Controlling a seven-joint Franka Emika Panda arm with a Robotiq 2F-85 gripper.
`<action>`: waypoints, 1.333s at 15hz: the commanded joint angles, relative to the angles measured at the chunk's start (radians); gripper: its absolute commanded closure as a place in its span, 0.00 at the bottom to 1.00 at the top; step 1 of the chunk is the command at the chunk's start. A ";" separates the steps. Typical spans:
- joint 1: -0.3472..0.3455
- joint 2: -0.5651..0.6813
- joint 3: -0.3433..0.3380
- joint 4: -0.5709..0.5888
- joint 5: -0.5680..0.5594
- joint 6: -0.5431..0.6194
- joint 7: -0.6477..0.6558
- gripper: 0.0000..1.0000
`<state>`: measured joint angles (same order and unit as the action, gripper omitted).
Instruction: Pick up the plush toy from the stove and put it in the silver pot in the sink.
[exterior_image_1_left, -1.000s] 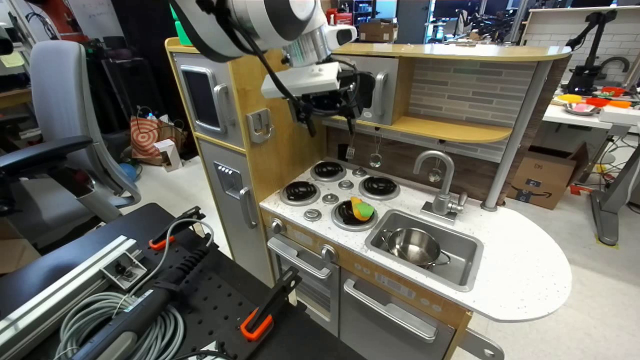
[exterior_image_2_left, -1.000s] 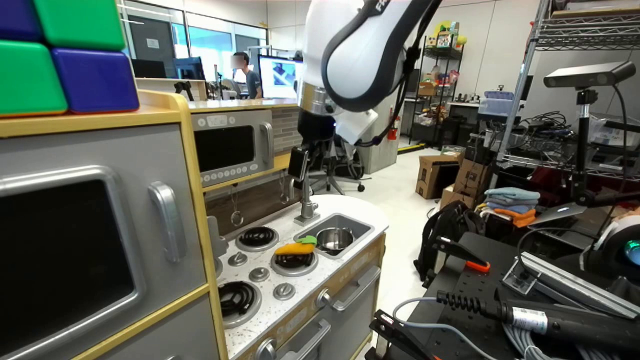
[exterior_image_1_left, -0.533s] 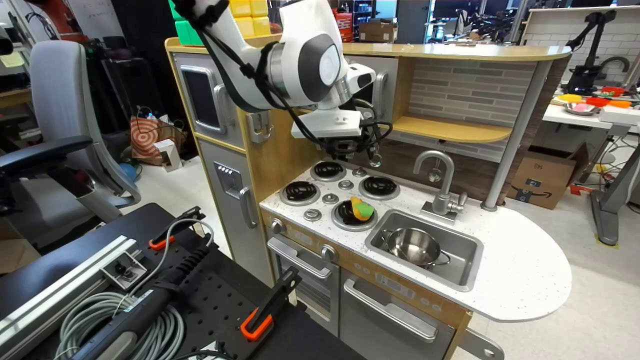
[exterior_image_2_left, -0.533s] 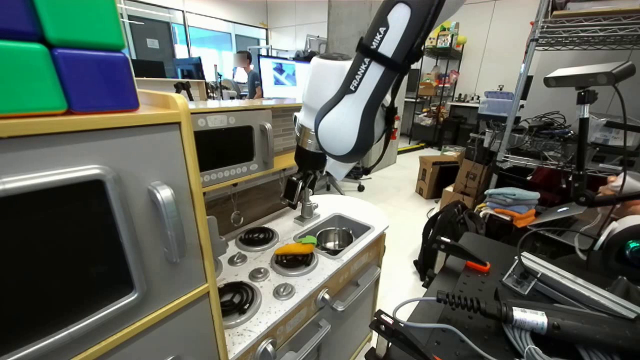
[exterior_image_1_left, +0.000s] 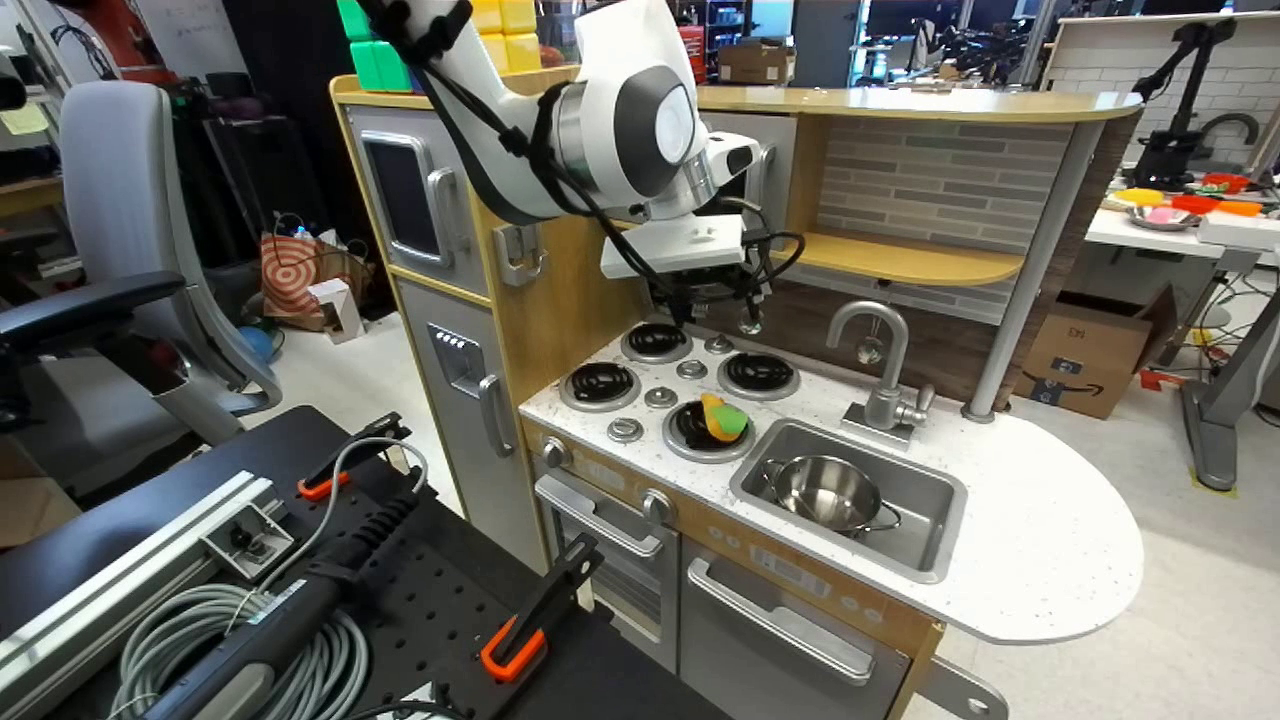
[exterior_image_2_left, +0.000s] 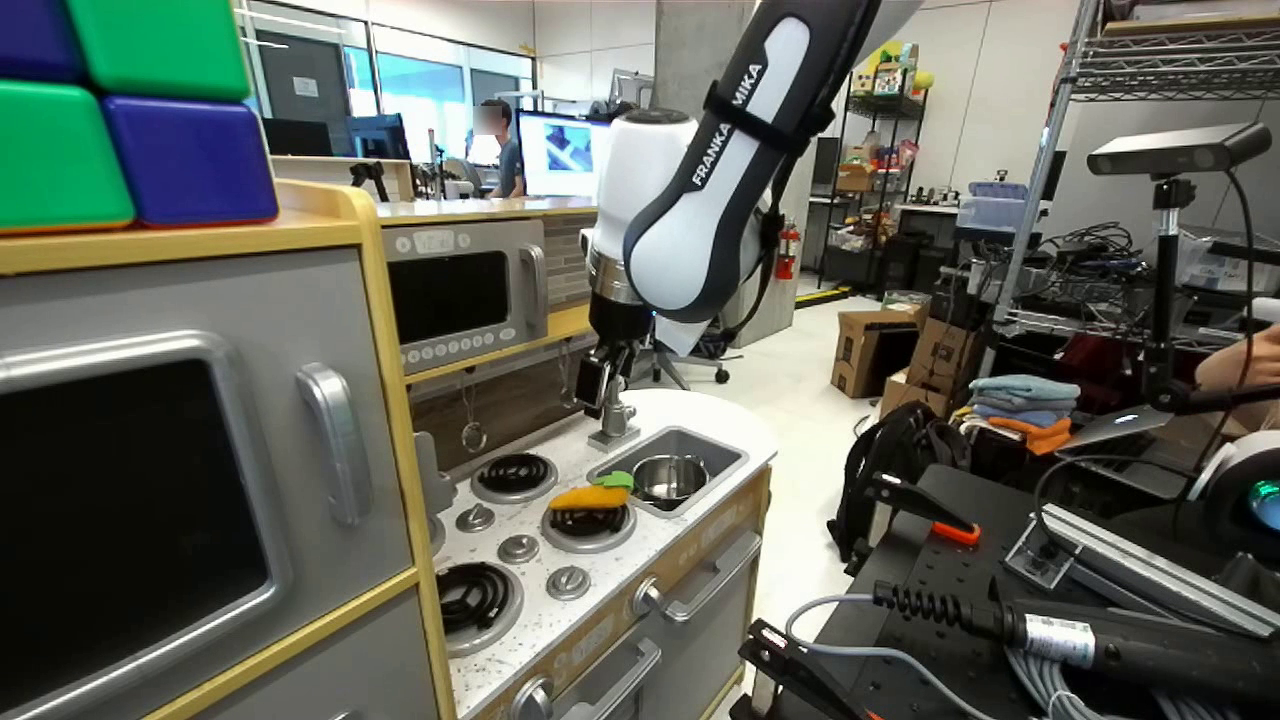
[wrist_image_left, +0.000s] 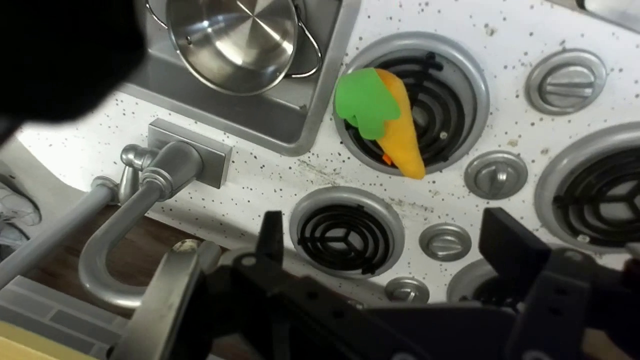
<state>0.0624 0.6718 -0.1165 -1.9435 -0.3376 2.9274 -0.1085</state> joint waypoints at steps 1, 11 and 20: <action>0.003 0.042 -0.018 0.061 -0.066 -0.061 -0.128 0.00; 0.032 0.124 -0.044 0.160 -0.122 -0.161 -0.155 0.00; -0.004 0.279 -0.002 0.284 -0.062 -0.166 -0.140 0.00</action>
<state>0.0594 0.8787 -0.1179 -1.7444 -0.4052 2.7731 -0.2484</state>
